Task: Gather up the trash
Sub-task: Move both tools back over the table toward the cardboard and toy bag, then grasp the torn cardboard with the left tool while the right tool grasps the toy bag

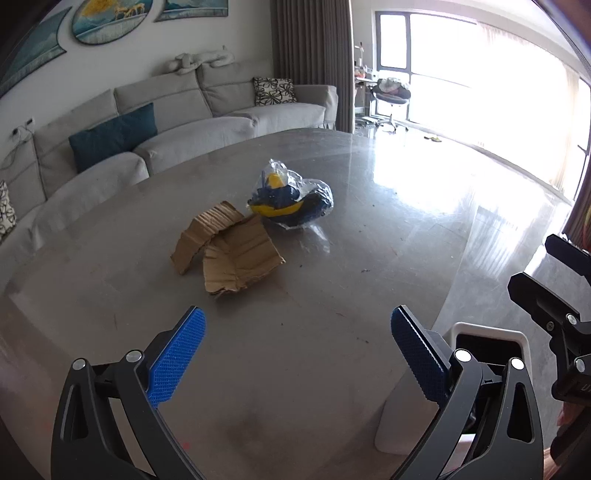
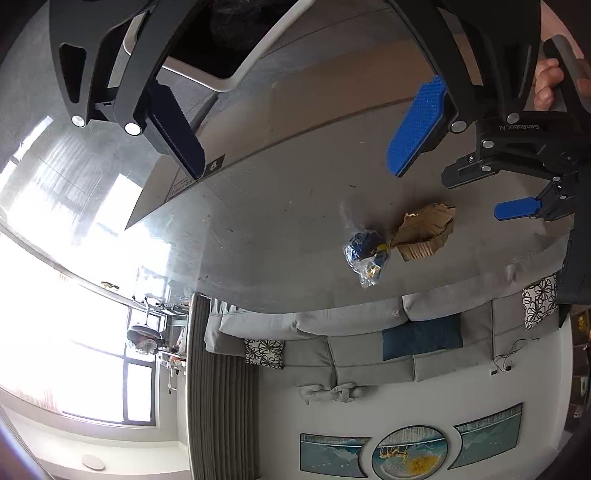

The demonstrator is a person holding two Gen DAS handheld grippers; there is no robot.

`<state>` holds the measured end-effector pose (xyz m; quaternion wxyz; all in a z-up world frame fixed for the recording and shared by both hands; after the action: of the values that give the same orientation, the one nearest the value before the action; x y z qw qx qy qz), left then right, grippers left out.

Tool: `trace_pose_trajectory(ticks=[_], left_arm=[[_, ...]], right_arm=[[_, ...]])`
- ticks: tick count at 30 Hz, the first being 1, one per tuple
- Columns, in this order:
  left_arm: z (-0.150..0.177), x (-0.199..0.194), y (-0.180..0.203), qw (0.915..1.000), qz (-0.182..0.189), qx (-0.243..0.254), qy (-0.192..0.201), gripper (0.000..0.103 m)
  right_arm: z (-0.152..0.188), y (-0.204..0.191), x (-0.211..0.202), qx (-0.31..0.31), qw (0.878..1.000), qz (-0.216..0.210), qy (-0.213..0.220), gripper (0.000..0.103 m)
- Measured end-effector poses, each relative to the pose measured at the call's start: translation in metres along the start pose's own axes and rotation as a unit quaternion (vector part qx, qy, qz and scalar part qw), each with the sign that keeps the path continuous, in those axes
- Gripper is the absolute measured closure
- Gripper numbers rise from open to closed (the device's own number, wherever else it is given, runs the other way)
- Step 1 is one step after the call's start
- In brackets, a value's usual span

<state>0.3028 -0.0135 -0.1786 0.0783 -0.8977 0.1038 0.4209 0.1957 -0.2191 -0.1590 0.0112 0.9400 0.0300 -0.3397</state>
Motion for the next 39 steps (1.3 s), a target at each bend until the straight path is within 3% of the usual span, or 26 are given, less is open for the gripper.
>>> trace_pose_trajectory(ticks=[5,12,25,32,35,39], left_arm=[[-0.018,0.017,-0.041,0.9986,-0.021,-0.045,-0.015,0.003],[-0.036,0.053,-0.069,0.9943,-0.006,-0.092,-0.054,0.003],[-0.059,0.107,-0.052,0.9894,0.0,-0.106,-0.1,0.003],[-0.074,0.132,-0.034,0.9867,-0.049,-0.089,-0.126,0.003],[-0.071,0.147,-0.038,0.9815,-0.045,-0.105,-0.154,0.003],[-0.072,0.149,-0.041,0.9815,-0.048,-0.111,-0.148,0.004]], right_arm=[[-0.034,-0.022,0.022,-0.027,0.999,-0.016,0.011,0.005],[-0.075,-0.042,0.057,-0.053,0.998,-0.03,0.02,0.005],[-0.098,-0.026,0.089,-0.011,0.999,-0.043,0.02,0.005],[-0.097,-0.013,0.094,0.017,0.998,-0.051,0.016,0.005],[-0.095,-0.009,0.094,0.021,0.998,-0.053,0.012,0.005],[-0.094,-0.007,0.098,0.016,0.999,-0.047,0.009,0.005]])
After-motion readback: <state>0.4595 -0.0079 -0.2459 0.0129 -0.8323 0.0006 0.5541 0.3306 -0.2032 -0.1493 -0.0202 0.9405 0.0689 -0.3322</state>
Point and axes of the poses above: each gripper's, at about its wrist camera, not at the fingertips, and x roughly the way its jaws point, y to its right, z to its underside, the point moved 1 cm from there along x, roughly the way its jaws point, and after that the axes turned 10 degrees about -y, right-handed, at the moved point
